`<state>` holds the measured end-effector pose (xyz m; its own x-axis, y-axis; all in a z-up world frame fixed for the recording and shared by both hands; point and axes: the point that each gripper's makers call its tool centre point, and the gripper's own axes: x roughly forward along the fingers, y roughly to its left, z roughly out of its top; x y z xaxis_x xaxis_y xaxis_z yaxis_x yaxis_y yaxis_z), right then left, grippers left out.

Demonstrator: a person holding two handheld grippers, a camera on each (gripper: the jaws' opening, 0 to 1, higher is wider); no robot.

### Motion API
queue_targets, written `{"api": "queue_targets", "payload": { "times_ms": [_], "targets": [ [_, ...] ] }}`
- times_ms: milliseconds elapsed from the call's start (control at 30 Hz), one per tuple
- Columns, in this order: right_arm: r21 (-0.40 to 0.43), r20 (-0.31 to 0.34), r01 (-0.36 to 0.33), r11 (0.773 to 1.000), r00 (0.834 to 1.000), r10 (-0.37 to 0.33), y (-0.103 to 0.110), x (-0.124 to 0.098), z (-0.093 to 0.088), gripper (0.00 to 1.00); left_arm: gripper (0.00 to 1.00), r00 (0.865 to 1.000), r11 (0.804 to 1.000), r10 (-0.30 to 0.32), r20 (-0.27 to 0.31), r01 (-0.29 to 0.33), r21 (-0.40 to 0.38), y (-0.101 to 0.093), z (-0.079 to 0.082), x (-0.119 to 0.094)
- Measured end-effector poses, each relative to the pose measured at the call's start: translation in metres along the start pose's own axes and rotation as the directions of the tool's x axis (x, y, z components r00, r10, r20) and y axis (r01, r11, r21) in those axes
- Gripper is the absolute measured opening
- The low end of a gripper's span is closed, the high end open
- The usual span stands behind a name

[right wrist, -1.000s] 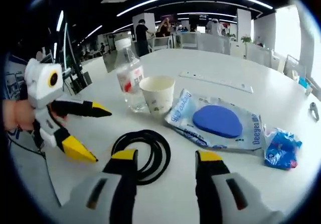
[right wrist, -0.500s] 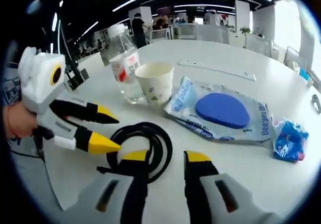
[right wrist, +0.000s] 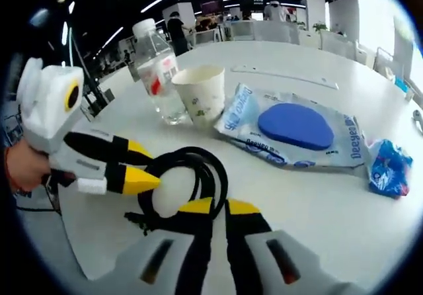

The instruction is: Arrange the tabletop items into an orderly group along one side of the table until the central work area is clear of visible clutter.

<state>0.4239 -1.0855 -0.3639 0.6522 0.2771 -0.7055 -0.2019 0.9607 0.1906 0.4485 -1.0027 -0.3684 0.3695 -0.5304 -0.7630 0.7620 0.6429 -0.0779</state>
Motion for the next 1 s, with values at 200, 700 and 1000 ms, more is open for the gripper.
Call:
{"api": "queue_targets", "payload": {
  "times_ms": [200,700,1000],
  "targets": [
    [0.020,-0.001,0.005,1.000,1.000,-0.005,-0.001,-0.001,0.000,0.03,0.07,1.000,0.998,0.015,-0.025,-0.017,-0.066,0.004,-0.001,-0.001],
    [0.072,0.039,-0.004,0.997,0.999,0.001,-0.014,-0.027,0.008,0.00,0.01,0.999,0.995,-0.019,-0.026,0.016,-0.097,-0.015,0.015,-0.011],
    [0.083,0.052,-0.010,0.996,0.999,0.006,-0.023,-0.048,0.004,0.00,0.00,0.999,0.994,-0.047,-0.022,0.045,-0.099,-0.036,0.021,-0.014]
  ]
}}
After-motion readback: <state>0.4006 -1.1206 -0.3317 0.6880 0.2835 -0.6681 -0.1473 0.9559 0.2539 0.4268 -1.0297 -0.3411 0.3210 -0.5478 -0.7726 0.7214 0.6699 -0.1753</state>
